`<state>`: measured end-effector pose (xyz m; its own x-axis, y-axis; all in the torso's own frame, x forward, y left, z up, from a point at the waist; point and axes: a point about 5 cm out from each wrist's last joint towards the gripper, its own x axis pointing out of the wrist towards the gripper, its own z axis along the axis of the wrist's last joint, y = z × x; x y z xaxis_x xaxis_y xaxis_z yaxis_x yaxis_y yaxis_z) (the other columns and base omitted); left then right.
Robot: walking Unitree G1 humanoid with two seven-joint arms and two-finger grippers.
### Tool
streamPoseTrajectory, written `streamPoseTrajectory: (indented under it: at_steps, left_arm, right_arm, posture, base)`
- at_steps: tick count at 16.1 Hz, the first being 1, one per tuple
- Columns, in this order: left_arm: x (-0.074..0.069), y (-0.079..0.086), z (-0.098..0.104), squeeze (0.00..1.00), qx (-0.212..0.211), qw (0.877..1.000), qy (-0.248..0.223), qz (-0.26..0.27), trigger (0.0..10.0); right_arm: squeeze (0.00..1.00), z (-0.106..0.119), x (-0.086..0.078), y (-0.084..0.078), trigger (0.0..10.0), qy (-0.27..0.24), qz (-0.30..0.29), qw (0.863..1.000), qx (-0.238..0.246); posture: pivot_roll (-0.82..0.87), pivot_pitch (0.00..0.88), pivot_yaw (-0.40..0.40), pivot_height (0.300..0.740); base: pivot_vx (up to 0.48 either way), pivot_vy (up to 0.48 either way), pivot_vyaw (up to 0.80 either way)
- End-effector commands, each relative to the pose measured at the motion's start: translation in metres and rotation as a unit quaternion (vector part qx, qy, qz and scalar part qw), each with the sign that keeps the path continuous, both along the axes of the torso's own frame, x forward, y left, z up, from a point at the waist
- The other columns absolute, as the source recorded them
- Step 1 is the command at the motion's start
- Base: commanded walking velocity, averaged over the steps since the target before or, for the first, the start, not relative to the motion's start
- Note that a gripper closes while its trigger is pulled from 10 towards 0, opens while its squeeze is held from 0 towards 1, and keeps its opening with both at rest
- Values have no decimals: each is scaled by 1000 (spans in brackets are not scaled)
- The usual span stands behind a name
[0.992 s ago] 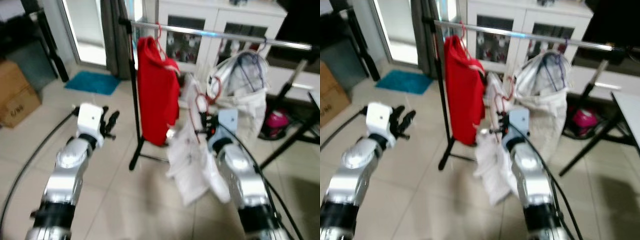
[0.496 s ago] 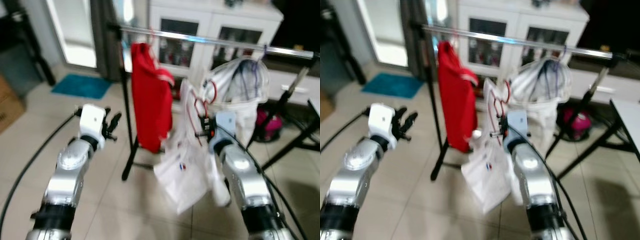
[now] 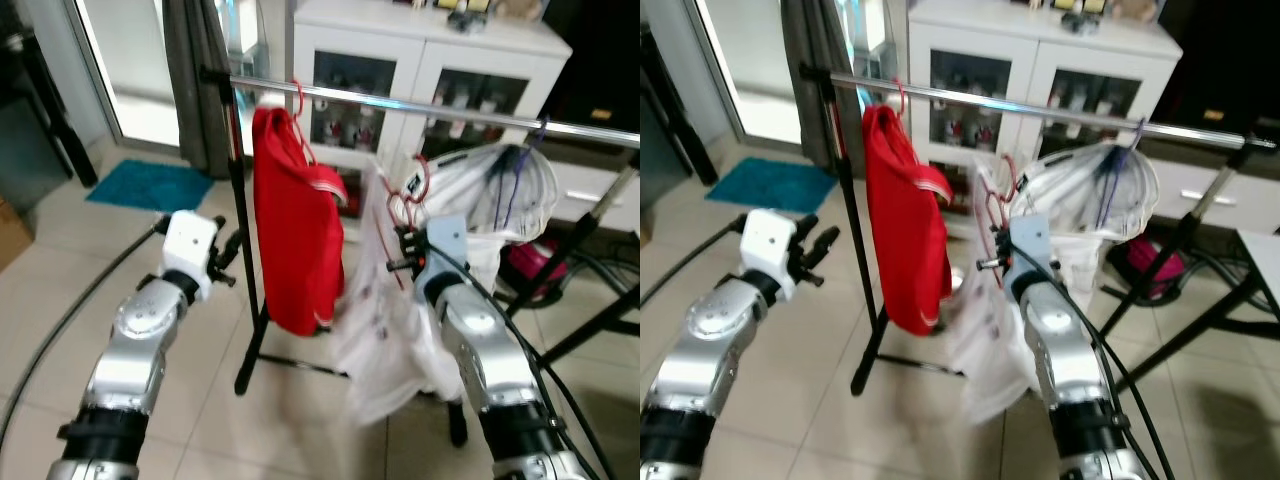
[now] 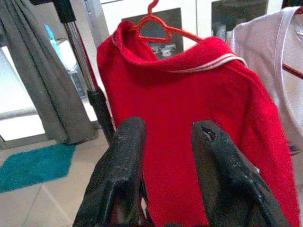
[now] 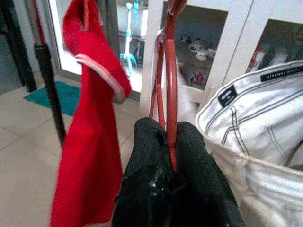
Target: Hang hanger
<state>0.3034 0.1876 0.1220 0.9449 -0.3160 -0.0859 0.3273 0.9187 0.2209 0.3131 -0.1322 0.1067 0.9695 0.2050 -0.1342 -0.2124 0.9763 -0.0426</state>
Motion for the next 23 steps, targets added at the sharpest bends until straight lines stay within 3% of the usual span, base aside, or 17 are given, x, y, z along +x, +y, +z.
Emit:
streamPoseTrajectory:
  at_steps: [1,8,14,18,23]
  left_arm:
    - [3,-12,5,0,2,1000,-8,-23,10000]
    - [0,-15,7,0,17,999,-7,-47,10000]
    - [-7,-23,16,0,13,993,-1,-120,10000]
    - [-9,-32,29,0,19,982,-3,-190,10000]
    - [-14,-38,42,0,9,969,-6,-246,10000]
  right_arm:
    - [0,6,1,-12,10000,-11,-17,1000,-5]
    - [0,12,0,-8,10000,-15,-25,1000,1]
    - [0,42,10,-2,10000,-51,-23,998,28]
    - [0,55,30,-4,10000,-30,-19,998,49]
    - [0,56,62,-7,10000,35,-15,999,22]
  posture:
    - [-50,0,-26,740]
    - [-45,0,-22,740]
    - [-48,0,-10,740]
    - [-50,0,6,740]
    - [-44,0,12,740]
  base:
    - [409,0,0]
    - [407,0,0]
    - [131,0,0]
    - [0,0,0]
    - [0,0,0]
